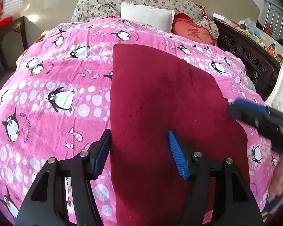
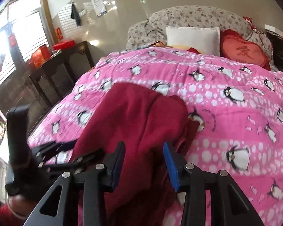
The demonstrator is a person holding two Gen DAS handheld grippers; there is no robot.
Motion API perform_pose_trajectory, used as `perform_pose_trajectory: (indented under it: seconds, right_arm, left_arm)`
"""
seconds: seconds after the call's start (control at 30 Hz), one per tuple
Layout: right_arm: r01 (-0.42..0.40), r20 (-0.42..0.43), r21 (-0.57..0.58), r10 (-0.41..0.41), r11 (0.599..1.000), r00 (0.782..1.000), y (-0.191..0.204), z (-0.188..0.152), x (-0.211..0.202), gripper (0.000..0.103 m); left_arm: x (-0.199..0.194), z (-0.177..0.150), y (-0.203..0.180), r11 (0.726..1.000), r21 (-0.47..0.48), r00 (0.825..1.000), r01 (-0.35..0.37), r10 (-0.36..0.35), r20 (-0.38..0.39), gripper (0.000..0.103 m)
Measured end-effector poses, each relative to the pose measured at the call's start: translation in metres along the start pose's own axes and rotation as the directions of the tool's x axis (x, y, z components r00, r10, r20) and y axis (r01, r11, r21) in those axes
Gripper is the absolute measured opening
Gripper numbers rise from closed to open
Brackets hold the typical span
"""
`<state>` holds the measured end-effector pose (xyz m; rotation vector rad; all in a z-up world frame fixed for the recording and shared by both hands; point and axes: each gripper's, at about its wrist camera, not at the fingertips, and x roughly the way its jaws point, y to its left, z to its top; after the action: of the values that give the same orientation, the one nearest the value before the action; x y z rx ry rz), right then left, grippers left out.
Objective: Fold small clothes
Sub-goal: 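Open both tools and withdraw them from the folded sweatshirt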
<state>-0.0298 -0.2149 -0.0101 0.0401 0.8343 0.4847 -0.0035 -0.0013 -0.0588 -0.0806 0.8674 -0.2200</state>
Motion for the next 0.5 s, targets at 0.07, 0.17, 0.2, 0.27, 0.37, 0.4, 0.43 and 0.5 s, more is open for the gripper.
perform_pose_trajectory:
  seconds: [0.07,0.17,0.2,0.27,0.37,0.4,0.43,0.5]
  right_arm:
    - [0.018,-0.026,-0.034,-0.019,0.999,0.999,0.007,-0.015,0.003,0.04]
    - [0.087,-0.052,-0.098,-0.093,0.991,0.994,0.01,-0.036,0.019,0.041]
    - [0.11,-0.034,-0.119,-0.115,0.987,0.993,0.012,-0.042,0.022,0.041]
    - [0.122,-0.021,-0.132,-0.126,0.984,0.992,0.015,-0.044,0.021,0.041]
    - [0.086,-0.03,-0.091,-0.089,0.992,0.996,0.011,-0.04,0.015,0.042]
    - [0.073,-0.031,-0.075,-0.076,0.994,0.997,0.009,-0.04,0.012,0.043]
    - [0.06,-0.028,-0.06,-0.062,0.996,0.998,0.009,-0.039,0.007,0.043]
    - [0.048,-0.01,-0.039,-0.048,0.998,0.999,0.008,-0.037,-0.004,0.045]
  left_arm:
    - [-0.001,-0.001,-0.001,1.0,0.003,1.0,-0.006,0.006,0.003,0.062]
    - [0.0,-0.004,-0.001,1.0,-0.003,1.0,-0.003,0.003,0.001,0.068]
    - [0.001,-0.004,-0.002,1.0,-0.005,1.0,-0.003,0.003,-0.003,0.069]
    - [0.002,-0.005,-0.003,1.0,-0.008,1.0,-0.006,0.006,-0.002,0.07]
    - [-0.001,-0.005,-0.005,1.0,-0.002,1.0,-0.018,0.018,0.001,0.069]
    - [-0.003,-0.005,-0.005,1.0,-0.004,1.0,-0.013,0.013,0.0,0.069]
    - [-0.006,-0.005,-0.004,1.0,-0.01,1.0,-0.005,0.005,0.002,0.069]
    - [-0.011,-0.005,-0.001,1.0,-0.019,1.0,-0.008,0.008,0.018,0.069]
